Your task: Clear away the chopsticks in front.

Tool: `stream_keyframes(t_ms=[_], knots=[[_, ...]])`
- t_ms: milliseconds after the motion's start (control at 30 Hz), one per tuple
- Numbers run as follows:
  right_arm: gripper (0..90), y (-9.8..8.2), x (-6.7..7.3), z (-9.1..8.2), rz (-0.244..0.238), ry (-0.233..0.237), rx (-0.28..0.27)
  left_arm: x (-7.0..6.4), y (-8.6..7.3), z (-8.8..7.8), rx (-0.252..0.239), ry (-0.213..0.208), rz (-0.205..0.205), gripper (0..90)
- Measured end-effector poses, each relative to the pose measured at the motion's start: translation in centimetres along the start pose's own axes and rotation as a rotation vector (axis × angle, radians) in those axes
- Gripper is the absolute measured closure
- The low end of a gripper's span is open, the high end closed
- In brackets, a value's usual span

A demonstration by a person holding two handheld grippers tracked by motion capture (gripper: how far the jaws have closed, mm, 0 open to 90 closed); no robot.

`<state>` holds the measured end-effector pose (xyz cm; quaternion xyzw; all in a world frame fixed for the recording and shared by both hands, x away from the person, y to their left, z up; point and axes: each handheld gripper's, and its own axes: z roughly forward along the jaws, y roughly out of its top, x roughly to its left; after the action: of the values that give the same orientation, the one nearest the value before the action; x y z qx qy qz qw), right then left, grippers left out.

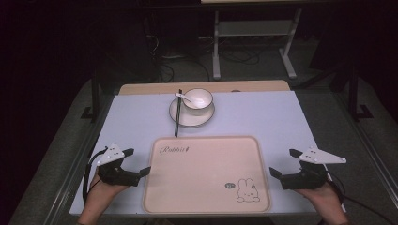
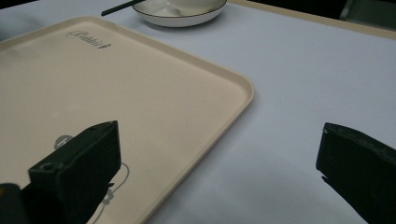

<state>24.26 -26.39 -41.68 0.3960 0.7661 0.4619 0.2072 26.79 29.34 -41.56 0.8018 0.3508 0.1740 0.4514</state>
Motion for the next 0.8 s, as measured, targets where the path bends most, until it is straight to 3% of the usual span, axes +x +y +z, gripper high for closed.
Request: stream_keyframes(t_ms=[367, 800], knots=[[0.0, 0.0, 0.0, -0.1, 0.008, 0.004, -0.014, 0.2, 0.6, 0.6, -0.006, -0.026, -0.002, 2.5], [0.0, -0.2, 0.0, -0.5, 0.002, -0.006, -0.016, 0.5, 2.2, 2.6, 0.002, -0.049, 0.009, 2.5]])
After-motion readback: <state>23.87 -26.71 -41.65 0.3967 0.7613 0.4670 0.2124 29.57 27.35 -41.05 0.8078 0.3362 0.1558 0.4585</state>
